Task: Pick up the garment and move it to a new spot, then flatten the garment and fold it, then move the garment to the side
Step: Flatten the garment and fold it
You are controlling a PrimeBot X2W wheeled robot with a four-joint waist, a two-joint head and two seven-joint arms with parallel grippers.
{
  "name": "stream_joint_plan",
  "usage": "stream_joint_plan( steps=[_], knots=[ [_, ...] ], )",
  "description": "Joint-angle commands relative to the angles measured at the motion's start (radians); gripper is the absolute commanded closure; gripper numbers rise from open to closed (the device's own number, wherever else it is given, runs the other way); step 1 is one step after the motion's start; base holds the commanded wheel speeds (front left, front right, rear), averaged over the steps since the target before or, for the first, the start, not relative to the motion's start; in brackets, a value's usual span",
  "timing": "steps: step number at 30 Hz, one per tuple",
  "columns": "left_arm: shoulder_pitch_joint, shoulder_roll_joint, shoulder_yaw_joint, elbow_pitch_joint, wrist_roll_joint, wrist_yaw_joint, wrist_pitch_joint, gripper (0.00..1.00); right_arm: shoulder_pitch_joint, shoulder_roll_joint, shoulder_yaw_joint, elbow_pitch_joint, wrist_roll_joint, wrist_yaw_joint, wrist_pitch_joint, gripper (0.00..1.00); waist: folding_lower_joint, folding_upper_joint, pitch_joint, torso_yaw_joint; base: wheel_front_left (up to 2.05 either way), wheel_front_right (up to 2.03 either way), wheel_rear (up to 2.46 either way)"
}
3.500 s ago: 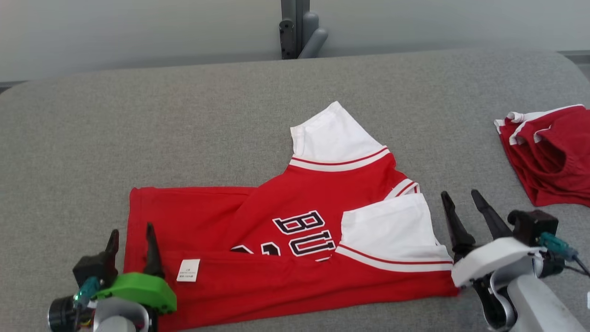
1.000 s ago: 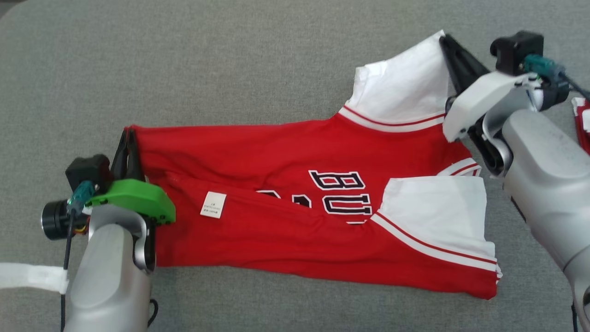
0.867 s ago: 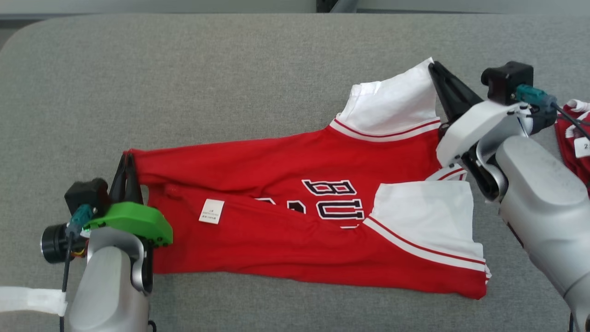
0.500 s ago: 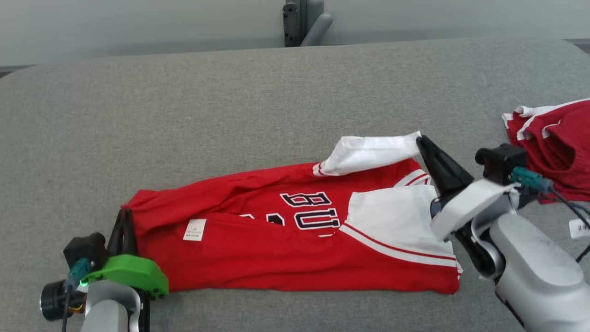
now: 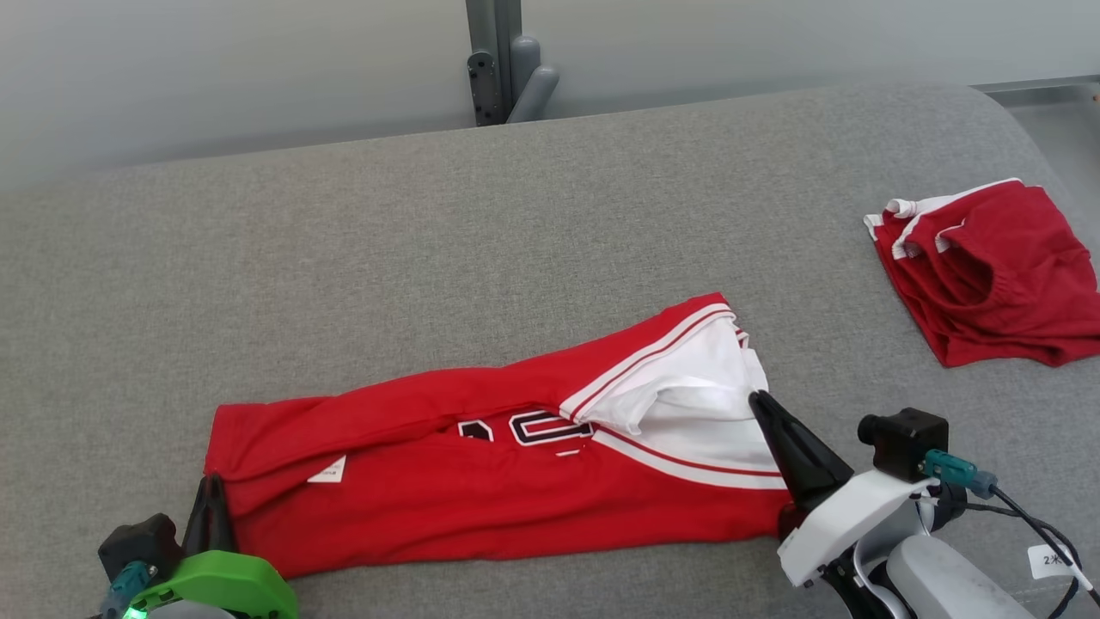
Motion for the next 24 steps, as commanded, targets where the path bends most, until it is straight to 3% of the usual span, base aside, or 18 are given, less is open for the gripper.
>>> stream_joint_plan(
  steps=[1, 11, 24],
  knots=[
    [0.016, 0.003, 0.012, -0.003, -0.006, -0.008, 0.001, 1.0, 0.017, 0.0, -0.009, 0.003, -0.01, -0.001, -0.003, 1.0, 0.0, 0.003, -0.007, -0.009, 0.0, 0.0, 0.0],
    [0.072, 0.001, 0.039, -0.05, -0.016, -0.011, 0.001, 1.0, 0.077, 0.028, -0.049, -0.005, -0.031, 0.0, -0.003, 1.0, 0.0, 0.003, -0.025, -0.023, 0.0, 0.0, 0.0],
    [0.139, 0.0, -0.006, -0.08, -0.064, 0.028, 0.001, 1.0, 0.115, 0.048, -0.075, 0.04, -0.053, 0.0, -0.003, 1.0, 0.0, 0.003, -0.043, -0.02, 0.0, 0.0, 0.0]
  ],
)
